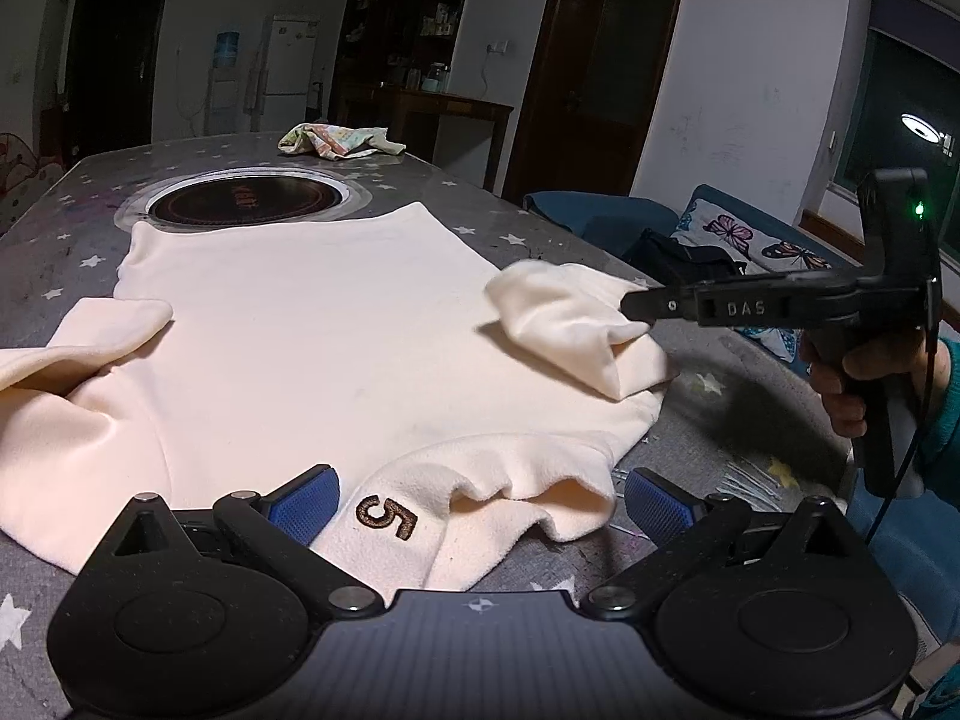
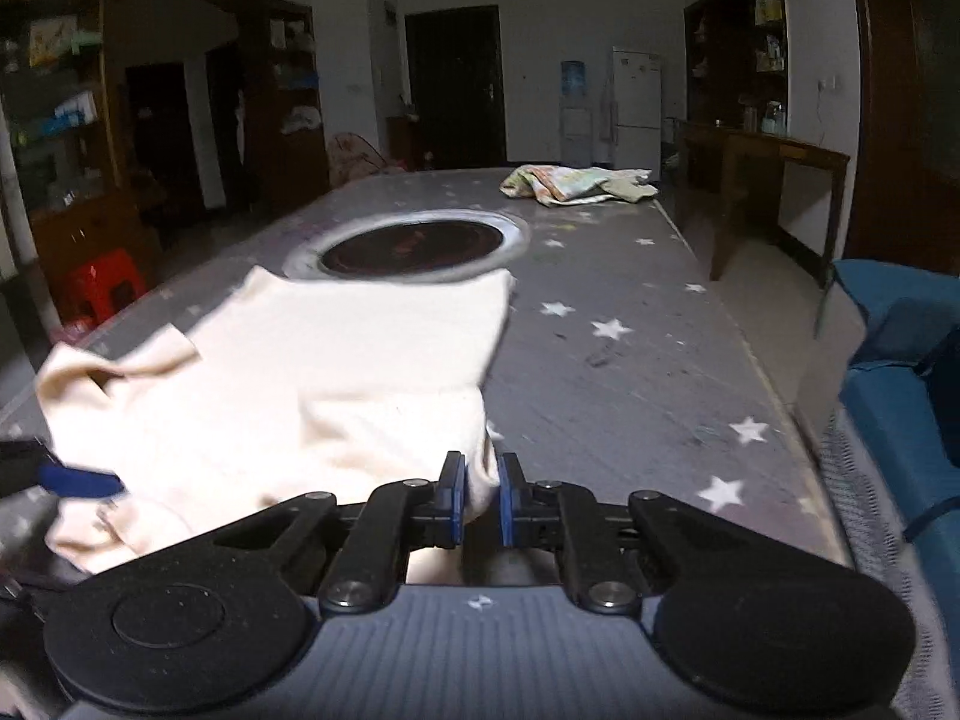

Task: Fold clothes

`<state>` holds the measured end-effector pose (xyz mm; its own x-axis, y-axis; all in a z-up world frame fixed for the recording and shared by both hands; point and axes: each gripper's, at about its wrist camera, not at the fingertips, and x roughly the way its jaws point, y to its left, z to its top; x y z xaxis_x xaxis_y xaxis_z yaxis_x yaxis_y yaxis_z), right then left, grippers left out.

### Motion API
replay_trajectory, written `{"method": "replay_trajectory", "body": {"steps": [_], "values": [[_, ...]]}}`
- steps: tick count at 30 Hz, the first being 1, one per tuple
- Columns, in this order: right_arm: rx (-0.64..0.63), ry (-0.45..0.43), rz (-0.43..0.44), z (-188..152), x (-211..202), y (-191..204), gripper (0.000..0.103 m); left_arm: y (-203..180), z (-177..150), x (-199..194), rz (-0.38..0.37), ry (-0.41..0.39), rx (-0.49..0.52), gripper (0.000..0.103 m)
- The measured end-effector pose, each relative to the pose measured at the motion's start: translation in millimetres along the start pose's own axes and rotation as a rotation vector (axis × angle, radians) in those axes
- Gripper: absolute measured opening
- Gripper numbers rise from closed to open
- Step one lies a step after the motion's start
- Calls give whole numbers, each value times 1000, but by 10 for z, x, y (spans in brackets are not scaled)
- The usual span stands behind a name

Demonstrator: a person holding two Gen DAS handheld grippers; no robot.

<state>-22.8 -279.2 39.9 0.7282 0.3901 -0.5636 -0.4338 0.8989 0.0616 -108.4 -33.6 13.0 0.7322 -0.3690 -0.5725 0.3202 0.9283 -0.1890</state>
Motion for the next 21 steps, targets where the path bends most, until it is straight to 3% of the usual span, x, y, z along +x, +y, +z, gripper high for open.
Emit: {"method": "replay_trajectory", "body": {"steps": [5, 11, 16, 21], "values": [[5, -23, -13, -23, -10, 2, 6, 6, 3, 1, -3, 4, 1, 103], [-32, -83, -231, 71, -191, -256, 4, 4, -10, -8, -3, 2, 7, 103], [-43, -63, -436, 49, -228, -569, 5, -11, -15, -7, -1, 2, 16, 103], [-2, -10, -530, -36, -136, -755, 11, -18, -15, -5, 1, 5, 22, 103]]}}
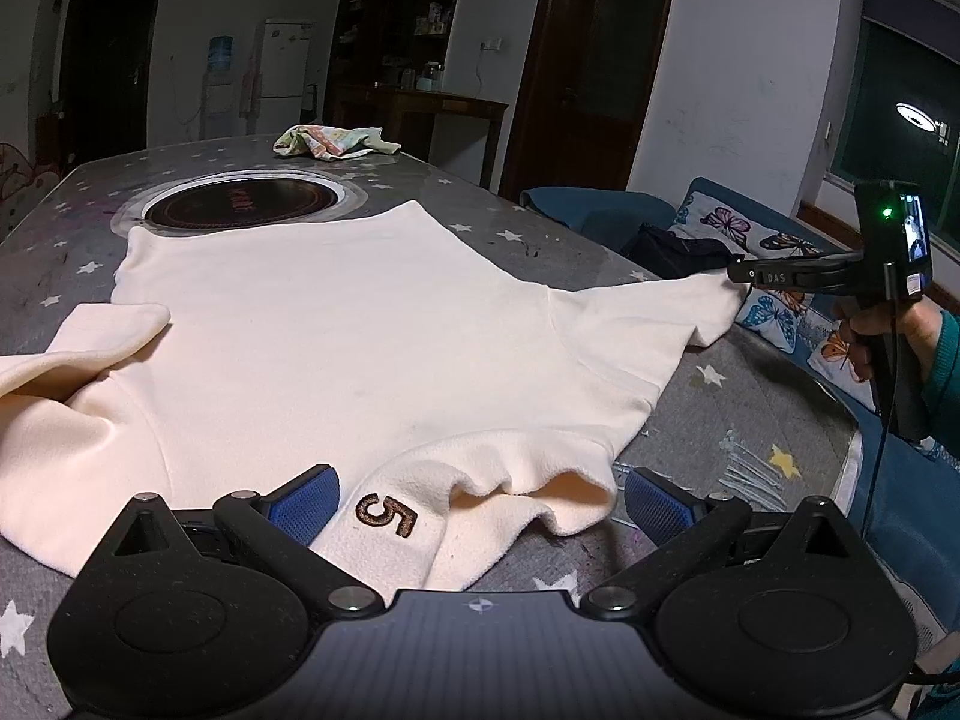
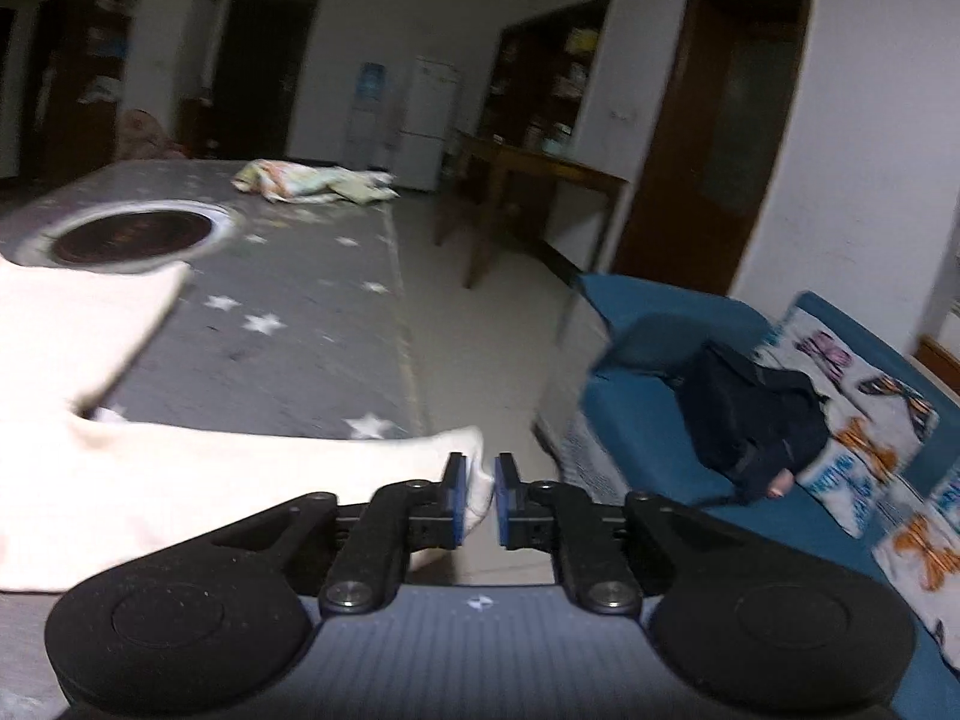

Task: Fold clothes

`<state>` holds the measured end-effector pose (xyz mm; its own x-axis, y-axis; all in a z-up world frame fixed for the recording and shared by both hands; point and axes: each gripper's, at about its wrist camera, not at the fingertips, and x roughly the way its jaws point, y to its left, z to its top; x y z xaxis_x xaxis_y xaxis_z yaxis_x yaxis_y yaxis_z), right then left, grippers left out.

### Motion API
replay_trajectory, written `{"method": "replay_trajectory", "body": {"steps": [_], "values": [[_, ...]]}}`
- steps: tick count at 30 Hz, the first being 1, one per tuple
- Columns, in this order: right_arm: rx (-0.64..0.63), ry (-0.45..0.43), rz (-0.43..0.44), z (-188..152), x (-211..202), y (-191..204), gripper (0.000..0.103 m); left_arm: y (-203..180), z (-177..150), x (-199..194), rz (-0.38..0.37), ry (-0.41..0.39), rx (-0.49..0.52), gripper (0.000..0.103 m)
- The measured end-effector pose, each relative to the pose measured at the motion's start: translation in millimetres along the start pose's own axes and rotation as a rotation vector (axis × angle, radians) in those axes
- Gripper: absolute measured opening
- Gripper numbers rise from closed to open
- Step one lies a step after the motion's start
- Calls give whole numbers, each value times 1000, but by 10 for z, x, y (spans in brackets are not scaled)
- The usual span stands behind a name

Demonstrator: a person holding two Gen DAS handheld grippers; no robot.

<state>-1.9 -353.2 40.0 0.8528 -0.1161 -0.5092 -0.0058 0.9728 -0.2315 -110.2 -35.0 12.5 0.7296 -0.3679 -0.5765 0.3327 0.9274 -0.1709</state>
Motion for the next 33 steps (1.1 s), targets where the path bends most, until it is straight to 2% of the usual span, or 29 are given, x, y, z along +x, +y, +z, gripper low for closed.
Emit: {"method": "replay_trajectory", "body": {"steps": [4, 8, 10, 11, 14, 15, 17, 19, 23, 26, 29, 31, 33], "values": [[-4, -28, 64, -14, -44, 120, 16, -6, 6, 7, 3, 4, 4, 103], [-23, -20, 208, 8, -15, 331, 22, 19, 23, -19, -7, 8, -14, 103], [-21, 14, 261, -9, 55, 437, 40, 51, 43, -48, -17, 11, -34, 103], [-21, 28, 281, -21, 87, 484, 41, 82, 67, -87, -15, -1, -42, 103], [-21, 45, 282, -48, 124, 534, 41, 174, 138, -203, -6, -36, -63, 102], [-15, 47, 284, -44, 123, 528, 43, 214, 184, -230, 17, -51, -57, 102], [14, 56, 287, -49, 145, 495, 49, 295, 274, -283, 63, -83, -46, 102], [47, 66, 273, -61, 169, 461, 62, 388, 351, -293, 125, -99, -29, 102], [66, 73, 274, -83, 191, 429, 64, 588, 479, -240, 277, -109, 18, 92], [60, 74, 279, -89, 195, 442, 66, 609, 478, -155, 372, -97, 133, 84], [61, 78, 281, -89, 198, 438, 73, 667, 472, -13, 396, -36, 190, 76], [62, 80, 281, -89, 199, 439, 75, 760, 484, 95, 391, 5, 163, 69], [62, 81, 280, -89, 196, 438, 76, 887, 516, 180, 374, 33, 110, 58]]}}
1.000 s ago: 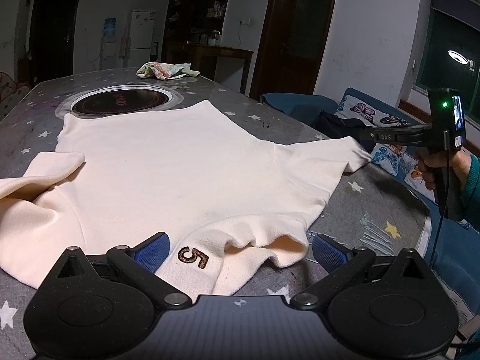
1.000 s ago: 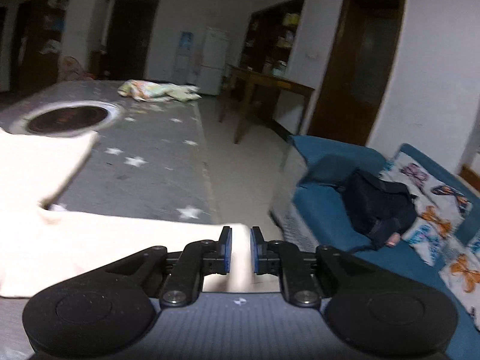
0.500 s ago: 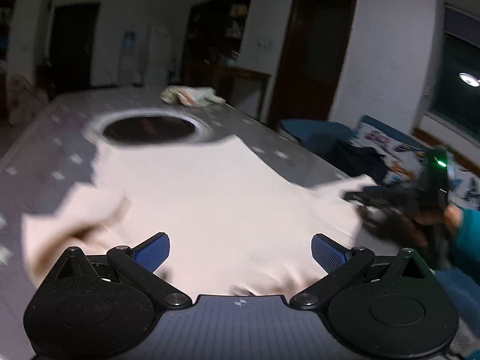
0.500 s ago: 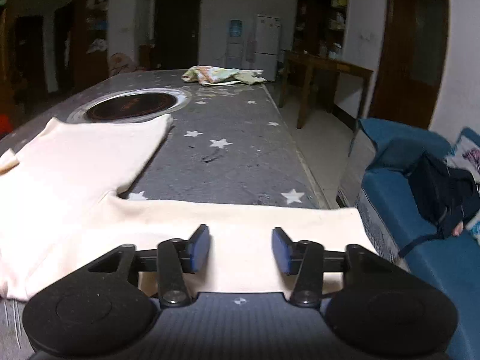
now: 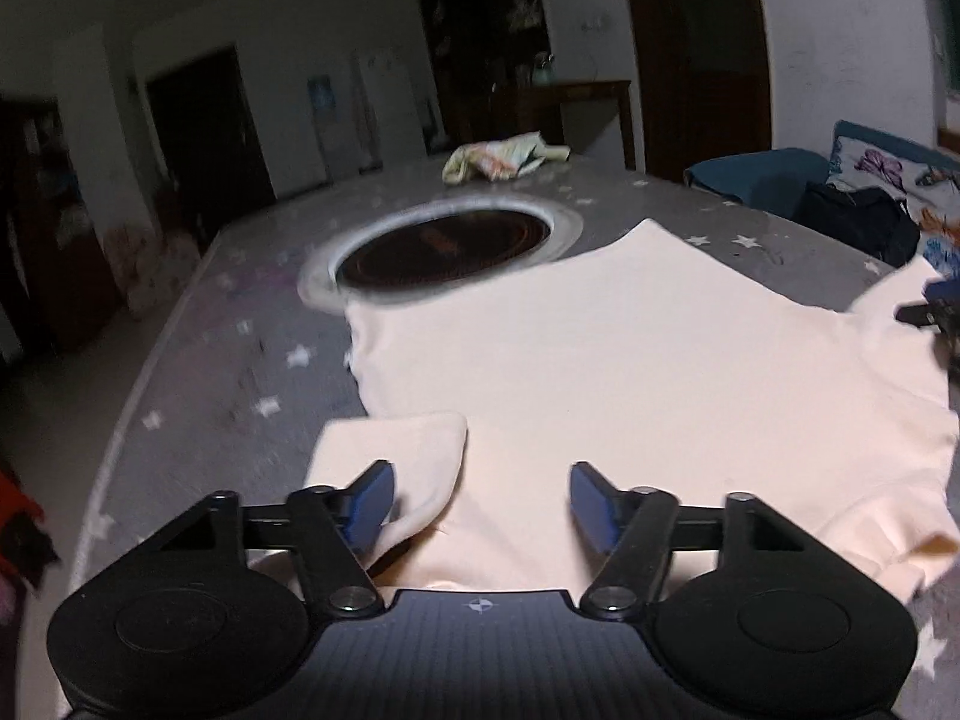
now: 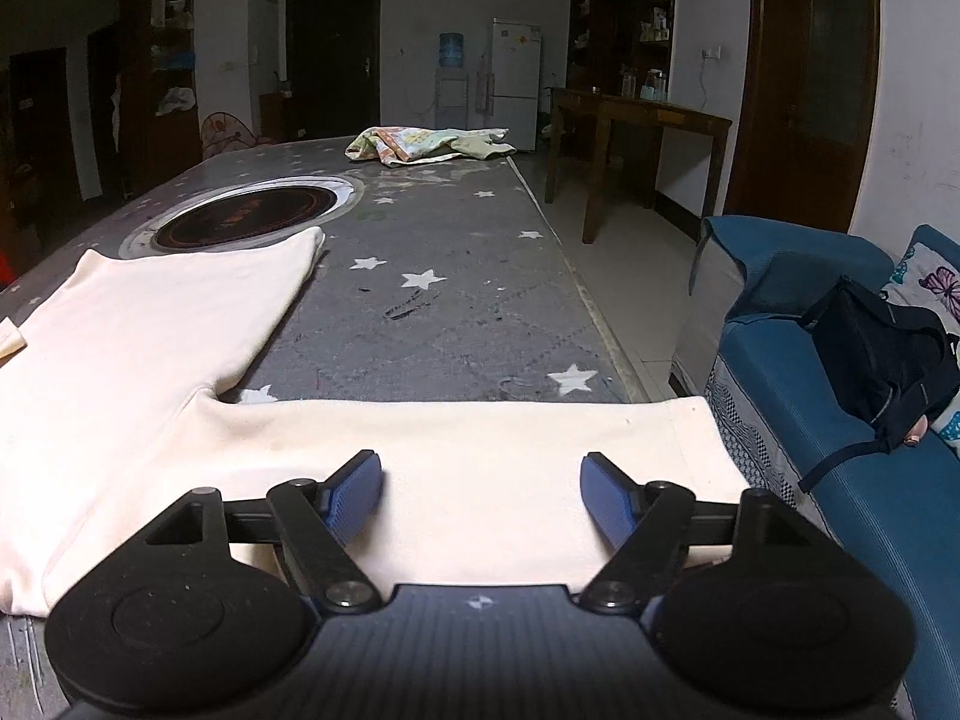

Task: Fold clothes

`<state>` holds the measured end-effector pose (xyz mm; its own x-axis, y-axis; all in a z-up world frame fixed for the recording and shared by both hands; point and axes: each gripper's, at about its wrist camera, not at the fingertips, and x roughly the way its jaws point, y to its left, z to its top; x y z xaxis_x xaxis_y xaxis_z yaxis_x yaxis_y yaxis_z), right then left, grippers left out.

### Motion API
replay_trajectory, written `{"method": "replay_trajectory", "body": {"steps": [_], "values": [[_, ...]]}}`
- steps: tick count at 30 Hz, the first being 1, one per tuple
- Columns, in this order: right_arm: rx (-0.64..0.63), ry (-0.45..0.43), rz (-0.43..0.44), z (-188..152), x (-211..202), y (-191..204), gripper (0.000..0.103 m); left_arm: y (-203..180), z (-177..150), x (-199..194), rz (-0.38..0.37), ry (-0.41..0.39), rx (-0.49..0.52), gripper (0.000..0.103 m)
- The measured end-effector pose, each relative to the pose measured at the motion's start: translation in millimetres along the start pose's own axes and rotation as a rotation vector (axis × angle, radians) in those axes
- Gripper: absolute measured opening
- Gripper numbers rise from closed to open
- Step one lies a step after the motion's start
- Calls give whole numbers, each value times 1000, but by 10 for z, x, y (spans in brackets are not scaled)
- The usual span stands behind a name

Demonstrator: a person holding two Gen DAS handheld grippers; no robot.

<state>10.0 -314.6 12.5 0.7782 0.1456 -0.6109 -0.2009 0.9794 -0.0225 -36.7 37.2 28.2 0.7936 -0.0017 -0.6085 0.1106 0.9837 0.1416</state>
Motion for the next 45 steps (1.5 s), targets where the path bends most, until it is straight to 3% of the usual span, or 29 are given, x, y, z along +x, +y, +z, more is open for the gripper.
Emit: {"method": "replay_trajectory", "body": {"steps": [4, 6, 8, 11, 18, 22, 29, 32, 34, 36, 43, 45], "values": [[1, 1, -3, -1, -8, -1, 78, 134, 17, 150, 1, 41, -80, 43], [1, 2, -4, 1, 0, -2, 79, 206, 15, 147, 10, 40, -110, 23], [2, 4, -5, 0, 3, -1, 80, 289, 0, 117, 19, 35, -139, 13], [2, 5, -6, -1, 3, -3, 81, 427, -39, 30, 37, 7, -197, 5], [-2, 6, -15, 1, 4, 4, 83, 880, -139, -505, 147, -156, -393, 4], [-2, 6, -17, 5, 6, 2, 84, 1150, -321, -805, 243, -202, -483, 4], [-3, 8, -22, 6, 1, 3, 85, 1493, -776, -968, 373, -170, -558, 4], [-4, 9, -29, 6, 6, 4, 88, 1501, -955, -1066, 350, -202, -586, 4], [-3, 10, -34, 6, 10, 4, 89, 1418, -1009, -1200, 352, -218, -548, 4], [-2, 11, -32, 5, 12, 1, 89, 1382, -1034, -1221, 384, -179, -506, 4], [-1, 13, -33, 4, 18, -6, 91, 1591, -1004, -1012, 464, -98, -539, 6], [1, 14, -32, 3, 19, -8, 92, 1565, -935, -949, 525, -89, -477, 9]]}}
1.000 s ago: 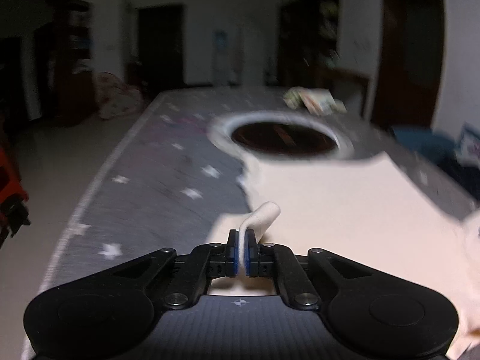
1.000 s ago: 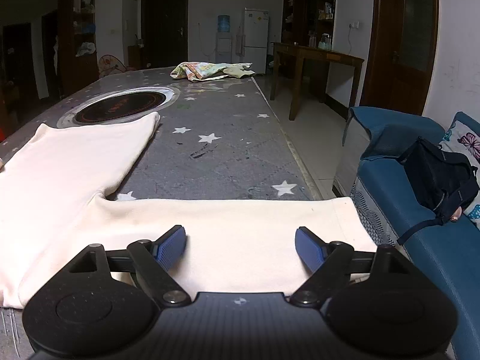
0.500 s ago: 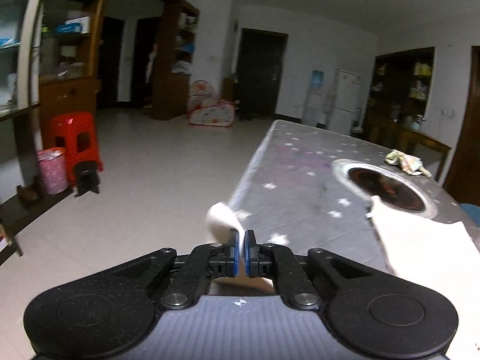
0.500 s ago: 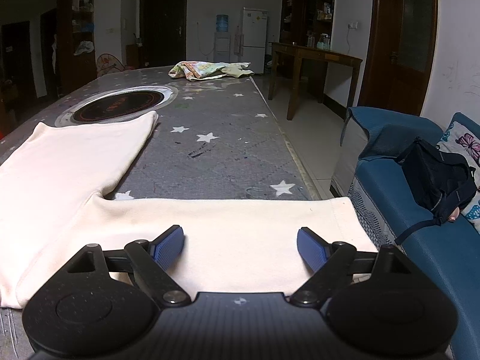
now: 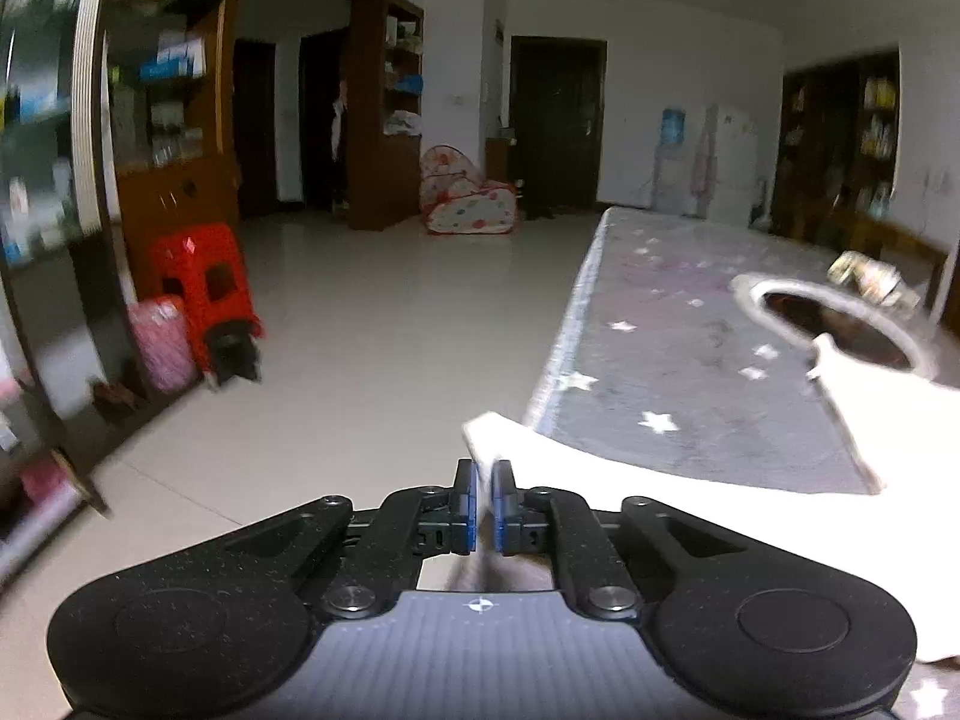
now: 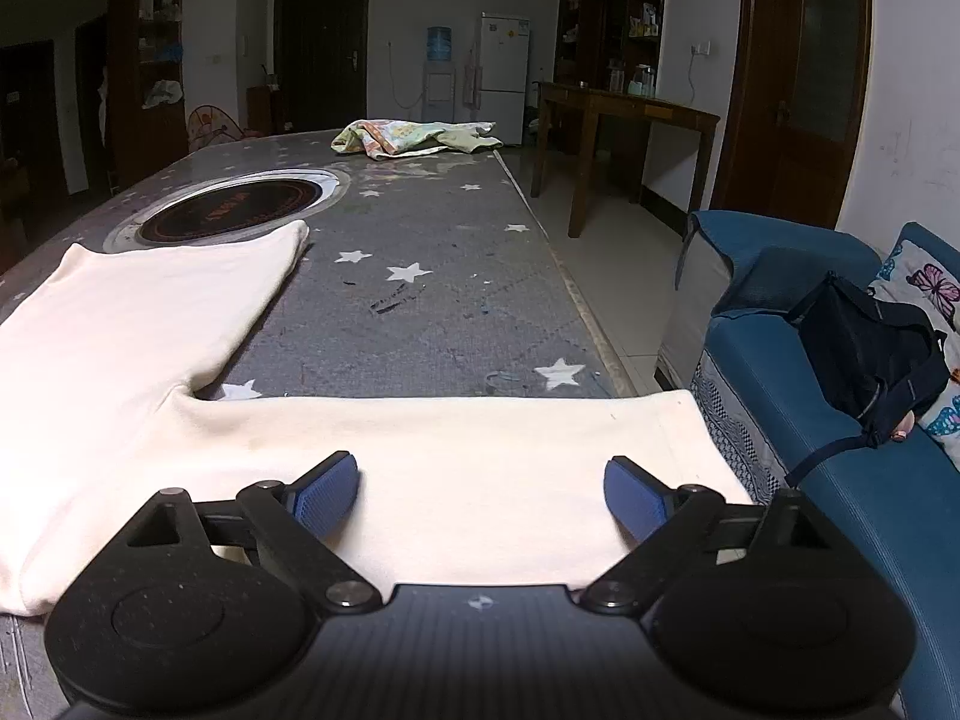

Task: Fold clothes

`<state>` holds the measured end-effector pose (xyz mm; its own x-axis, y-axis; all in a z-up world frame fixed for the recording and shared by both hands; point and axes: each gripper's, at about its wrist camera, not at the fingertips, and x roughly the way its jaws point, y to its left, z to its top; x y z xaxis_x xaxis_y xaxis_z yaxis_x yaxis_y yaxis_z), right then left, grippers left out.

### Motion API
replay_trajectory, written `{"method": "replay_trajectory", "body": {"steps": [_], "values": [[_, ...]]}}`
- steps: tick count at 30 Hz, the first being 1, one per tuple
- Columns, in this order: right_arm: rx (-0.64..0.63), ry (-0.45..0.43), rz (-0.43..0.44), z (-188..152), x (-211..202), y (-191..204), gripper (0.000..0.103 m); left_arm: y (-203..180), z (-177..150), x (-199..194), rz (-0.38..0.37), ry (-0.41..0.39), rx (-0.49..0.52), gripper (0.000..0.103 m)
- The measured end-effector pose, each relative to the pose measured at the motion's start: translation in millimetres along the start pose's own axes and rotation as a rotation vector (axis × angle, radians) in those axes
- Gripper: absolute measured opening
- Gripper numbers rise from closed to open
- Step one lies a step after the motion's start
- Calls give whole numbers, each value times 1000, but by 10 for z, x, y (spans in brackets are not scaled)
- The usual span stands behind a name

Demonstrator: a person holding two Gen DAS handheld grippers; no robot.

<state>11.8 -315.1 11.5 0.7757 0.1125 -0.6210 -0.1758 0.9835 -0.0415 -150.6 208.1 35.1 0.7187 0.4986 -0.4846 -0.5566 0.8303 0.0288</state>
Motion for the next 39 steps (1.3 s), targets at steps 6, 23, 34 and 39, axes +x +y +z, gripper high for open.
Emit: {"method": "replay_trajectory", "body": {"steps": [6, 23, 34, 39], "values": [[-1, 1, -2, 1, 4, 1, 93, -24, 123, -11, -31, -37, -27, 14], [-4, 2, -7, 3, 6, 0, 94, 15, 121, 350, -151, 94, -155, 12], [-2, 4, -8, -3, -7, 2, 95, -380, -425, -873, -713, -52, 360, 11], [0, 5, -7, -3, -7, 0, 95, -379, -578, -1088, -769, -10, 417, 29]]}}
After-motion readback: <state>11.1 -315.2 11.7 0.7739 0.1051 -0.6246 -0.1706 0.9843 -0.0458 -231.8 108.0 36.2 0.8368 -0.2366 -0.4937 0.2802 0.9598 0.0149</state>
